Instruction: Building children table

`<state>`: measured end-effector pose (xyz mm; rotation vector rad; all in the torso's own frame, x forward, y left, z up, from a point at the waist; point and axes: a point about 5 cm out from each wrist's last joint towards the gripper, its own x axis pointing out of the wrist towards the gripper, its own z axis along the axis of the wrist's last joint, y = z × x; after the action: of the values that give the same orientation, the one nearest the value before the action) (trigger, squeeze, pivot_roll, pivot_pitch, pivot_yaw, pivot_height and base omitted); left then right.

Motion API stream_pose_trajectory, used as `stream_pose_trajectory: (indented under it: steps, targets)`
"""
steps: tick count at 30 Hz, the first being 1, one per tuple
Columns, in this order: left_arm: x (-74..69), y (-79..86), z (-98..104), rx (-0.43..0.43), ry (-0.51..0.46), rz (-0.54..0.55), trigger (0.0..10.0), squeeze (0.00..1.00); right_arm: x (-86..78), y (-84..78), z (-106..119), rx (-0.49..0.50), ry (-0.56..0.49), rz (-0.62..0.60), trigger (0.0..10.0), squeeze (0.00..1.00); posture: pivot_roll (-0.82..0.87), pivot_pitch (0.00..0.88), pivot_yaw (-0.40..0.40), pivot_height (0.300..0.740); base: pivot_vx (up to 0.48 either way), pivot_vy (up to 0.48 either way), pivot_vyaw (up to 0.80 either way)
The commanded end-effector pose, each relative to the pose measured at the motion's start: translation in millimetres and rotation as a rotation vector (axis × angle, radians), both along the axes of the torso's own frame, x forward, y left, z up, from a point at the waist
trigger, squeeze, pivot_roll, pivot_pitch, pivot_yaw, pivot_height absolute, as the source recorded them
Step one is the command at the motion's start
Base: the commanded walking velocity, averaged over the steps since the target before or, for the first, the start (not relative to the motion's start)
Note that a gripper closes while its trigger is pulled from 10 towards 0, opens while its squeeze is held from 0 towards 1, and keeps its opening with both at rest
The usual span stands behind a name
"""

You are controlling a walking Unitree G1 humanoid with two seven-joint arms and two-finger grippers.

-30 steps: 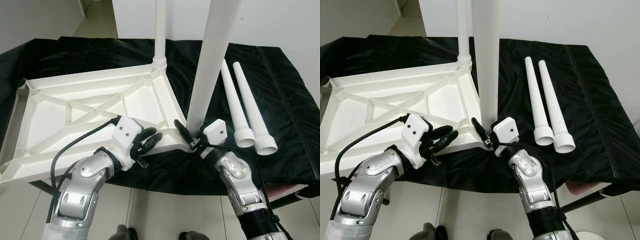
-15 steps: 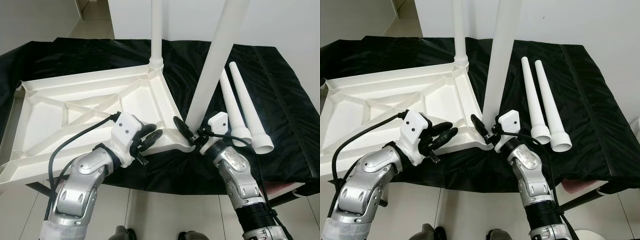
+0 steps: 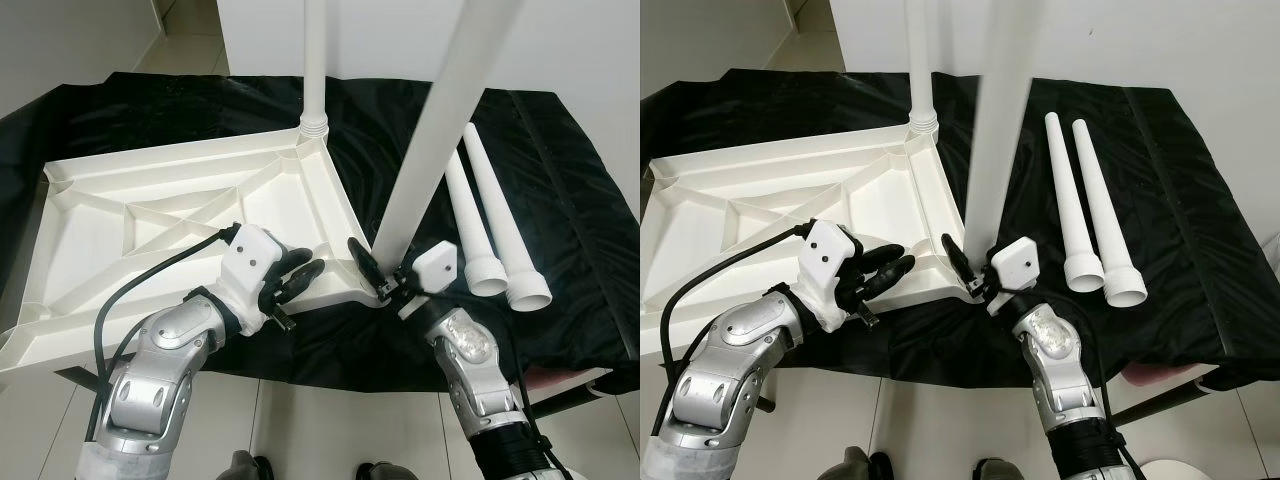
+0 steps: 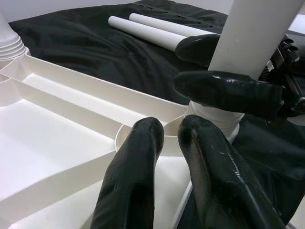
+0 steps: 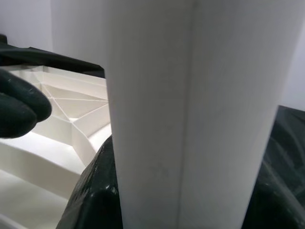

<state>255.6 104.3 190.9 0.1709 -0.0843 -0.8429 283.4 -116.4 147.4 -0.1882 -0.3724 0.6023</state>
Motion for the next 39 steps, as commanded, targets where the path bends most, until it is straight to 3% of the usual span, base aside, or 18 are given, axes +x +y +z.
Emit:
stream_pose_trajectory:
  steps: [1,12,18,24,31,34,39]
  targets:
    - [-1.3,1.1,1,0.003,-0.008,0.045,10.0,0.0,-7.6,3.6,-36,-0.084,0.156,0.027,10.0,0.0,-0.1,0.135,0.064,0.74,0.0,0.0,0.0]
    - [0.0,0.6,4,0.011,-0.017,0.034,10.0,0.0,-1.6,-0.7,-41,-0.027,0.224,0.021,10.0,0.0,-0.1,0.132,0.072,0.74,0.0,0.0,0.0]
    - [-1.4,1.9,5,0.017,-0.021,0.037,10.0,0.0,-12.3,-2.8,-35,-0.068,0.07,0.033,10.0,0.0,-0.09,0.133,0.074,0.74,0.0,0.0,0.0]
    - [-1.3,2.8,5,0.018,-0.022,0.039,10.0,0.0,-16.2,-4.3,-38,-0.019,0.068,0.0,10.0,0.0,-0.09,0.135,0.076,0.74,0.0,0.0,0.0]
    - [-0.6,3.8,6,0.025,-0.024,0.038,10.0,0.0,-11.3,-3.4,-46,-0.012,0.151,-0.038,10.0,0.0,-0.09,0.138,0.083,0.74,0.0,0.0,0.0]
    - [-0.4,3.6,7,0.029,-0.026,0.033,10.0,0.0,4.6,-8.5,-45,-0.066,0.243,-0.046,10.0,0.0,-0.09,0.138,0.081,0.74,0.0,0.0,0.0]
    - [0.0,2.7,7,0.029,-0.026,0.03,10.0,0.0,18.4,-19.2,-43,-0.07,0.295,-0.084,10.0,0.0,-0.09,0.139,0.08,0.74,0.0,0.0,0.0]
